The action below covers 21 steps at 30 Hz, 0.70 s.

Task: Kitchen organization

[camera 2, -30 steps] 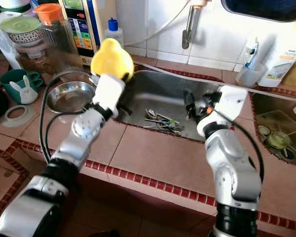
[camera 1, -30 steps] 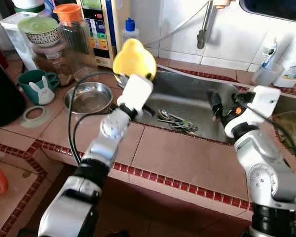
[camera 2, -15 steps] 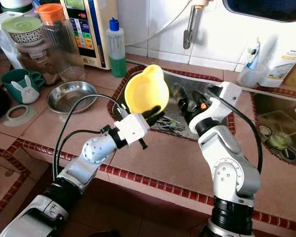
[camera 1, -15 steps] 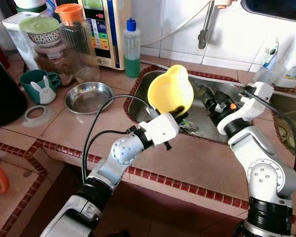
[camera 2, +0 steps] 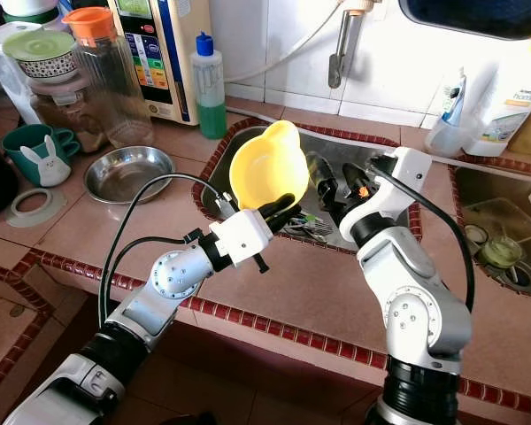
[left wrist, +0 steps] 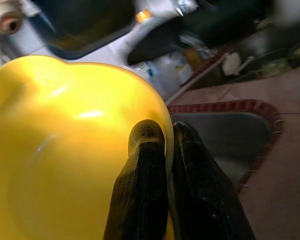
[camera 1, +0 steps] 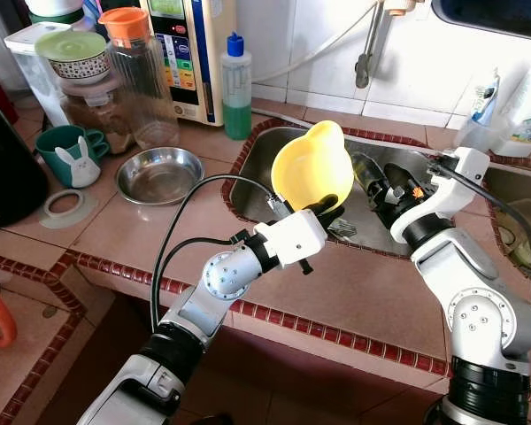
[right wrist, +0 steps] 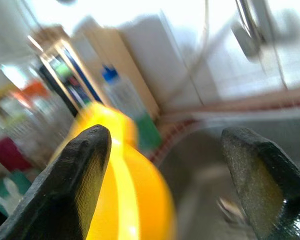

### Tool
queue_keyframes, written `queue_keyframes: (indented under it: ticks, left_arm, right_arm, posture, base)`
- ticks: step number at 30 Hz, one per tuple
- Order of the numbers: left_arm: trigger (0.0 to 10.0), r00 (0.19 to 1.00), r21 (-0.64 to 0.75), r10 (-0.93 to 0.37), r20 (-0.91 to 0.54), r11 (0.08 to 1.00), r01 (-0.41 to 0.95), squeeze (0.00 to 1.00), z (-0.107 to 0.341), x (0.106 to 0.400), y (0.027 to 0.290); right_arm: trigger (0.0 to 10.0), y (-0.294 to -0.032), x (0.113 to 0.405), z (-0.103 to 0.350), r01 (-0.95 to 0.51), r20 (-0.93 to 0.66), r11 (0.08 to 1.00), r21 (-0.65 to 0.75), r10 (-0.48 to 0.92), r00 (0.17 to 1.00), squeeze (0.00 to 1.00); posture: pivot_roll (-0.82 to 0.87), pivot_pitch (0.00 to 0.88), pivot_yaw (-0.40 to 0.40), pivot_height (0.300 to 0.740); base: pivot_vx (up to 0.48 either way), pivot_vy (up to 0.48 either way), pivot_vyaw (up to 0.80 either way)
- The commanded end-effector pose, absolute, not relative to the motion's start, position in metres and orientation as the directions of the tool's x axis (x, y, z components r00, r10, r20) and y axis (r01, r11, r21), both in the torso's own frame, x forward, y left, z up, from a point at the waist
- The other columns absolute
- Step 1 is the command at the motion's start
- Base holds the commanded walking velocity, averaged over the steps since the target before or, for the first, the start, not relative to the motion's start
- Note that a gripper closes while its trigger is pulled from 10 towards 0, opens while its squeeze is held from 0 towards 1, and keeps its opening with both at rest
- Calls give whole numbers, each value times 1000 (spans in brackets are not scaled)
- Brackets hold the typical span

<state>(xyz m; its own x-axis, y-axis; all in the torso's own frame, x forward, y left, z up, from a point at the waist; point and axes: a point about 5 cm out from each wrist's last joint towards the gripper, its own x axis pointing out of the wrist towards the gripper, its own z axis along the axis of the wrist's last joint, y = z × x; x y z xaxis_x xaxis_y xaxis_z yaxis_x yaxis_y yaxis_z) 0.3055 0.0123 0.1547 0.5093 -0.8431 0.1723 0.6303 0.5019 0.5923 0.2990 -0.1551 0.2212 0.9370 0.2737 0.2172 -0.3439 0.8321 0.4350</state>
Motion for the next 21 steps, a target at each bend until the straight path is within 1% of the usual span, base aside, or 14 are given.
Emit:
queue_keyframes:
  ticks: [1,7,10,11,14,15,16,17,18,19,21]
  left_arm:
    - [0,483,615,-855,188,486,621,0,161,303,8]
    - [0,484,617,-855,185,484,621,0,161,303,7]
    - [0,485,616,-854,188,487,619,0,161,303,6]
    - [0,486,617,-854,189,488,618,0,161,303,6]
    - [0,486,619,-853,189,488,615,0,161,303,6]
    - [0,486,620,-853,189,488,615,0,161,303,6]
    - [0,486,622,-853,190,488,613,0,162,303,6]
    - [0,486,623,-853,193,488,611,0,162,302,5]
    - [0,485,623,-853,194,489,610,0,163,302,5]
    - [0,485,624,-853,195,489,609,0,163,302,5]
    - [0,483,627,-852,200,490,606,0,164,302,5]
  right_arm:
    - [10000,-156,296,231,-354,269,837,417,258,928,0]
    - [10000,-145,293,227,-400,257,814,421,315,913,0]
    - [10000,-140,291,220,-417,219,819,395,356,908,0]
    - [10000,-137,290,213,-420,171,831,366,384,907,0]
    - [10000,-133,290,204,-426,104,842,331,417,903,0]
    - [10000,-132,290,203,-427,91,845,322,421,903,0]
    - [10000,-134,293,197,-392,41,874,286,398,917,0]
    - [4588,-136,295,194,-358,18,895,267,367,930,0]
    - [4588,-137,296,194,-349,17,898,267,358,934,0]
    - [39,-139,297,194,-332,15,903,274,341,940,0]
    - [0,-142,299,194,-307,11,910,279,317,948,0]
  posture:
    - [70,54,31,740]
    - [71,56,31,740]
    - [71,56,30,740]
    - [71,56,30,740]
    - [72,56,29,740]
    - [72,56,29,740]
    - [71,56,28,740]
    - [71,56,27,740]
    - [71,56,27,740]
    - [72,56,27,740]
    - [74,57,25,740]
  base:
    - [0,0,0]
    - [0,0,0]
    - [0,0,0]
    - [0,0,0]
    - [0,0,0]
    - [0,0,0]
    - [0,0,0]
    - [0,0,0]
    - [0,0,0]
    - [0,0,0]
    - [0,0,0]
